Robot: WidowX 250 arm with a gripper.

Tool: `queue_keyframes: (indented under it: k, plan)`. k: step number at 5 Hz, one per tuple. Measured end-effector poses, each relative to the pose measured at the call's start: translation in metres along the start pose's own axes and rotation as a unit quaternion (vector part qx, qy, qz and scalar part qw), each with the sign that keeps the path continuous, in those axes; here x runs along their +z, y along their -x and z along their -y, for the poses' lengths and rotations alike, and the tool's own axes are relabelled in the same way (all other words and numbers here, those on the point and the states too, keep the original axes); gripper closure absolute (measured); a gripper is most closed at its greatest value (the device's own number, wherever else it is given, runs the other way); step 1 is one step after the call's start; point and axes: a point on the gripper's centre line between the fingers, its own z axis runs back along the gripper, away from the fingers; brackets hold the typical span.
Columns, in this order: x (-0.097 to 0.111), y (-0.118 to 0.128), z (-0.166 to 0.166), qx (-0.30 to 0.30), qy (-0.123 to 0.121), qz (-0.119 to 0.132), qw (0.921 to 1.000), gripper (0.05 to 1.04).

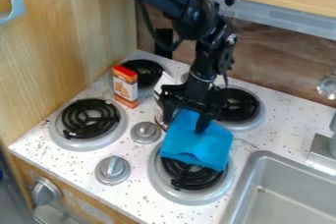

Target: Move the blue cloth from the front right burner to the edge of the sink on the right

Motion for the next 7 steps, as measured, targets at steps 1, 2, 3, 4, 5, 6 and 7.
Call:
queue_keyframes:
  k: [1,2,3,4,5,6,7]
  plan:
    - [-0.001,0.000,0.005,0.004,0.016,0.001,0.9999,0.083]
    - [-0.001,-0.002,0.011,0.009,0.034,0.006,0.9994,0.083]
    - [-0.001,-0.003,0.013,0.011,0.042,0.010,0.9990,0.083]
    - [-0.010,-0.007,0.022,0.016,0.049,0.004,0.9987,0.083]
    - [-0.016,-0.013,0.029,0.020,0.054,0.000,0.9984,0.083]
    - [-0.018,-0.015,0.034,0.023,0.054,0.000,0.9983,0.083]
    - [-0.019,-0.014,0.046,0.011,0.057,-0.001,0.9983,0.083]
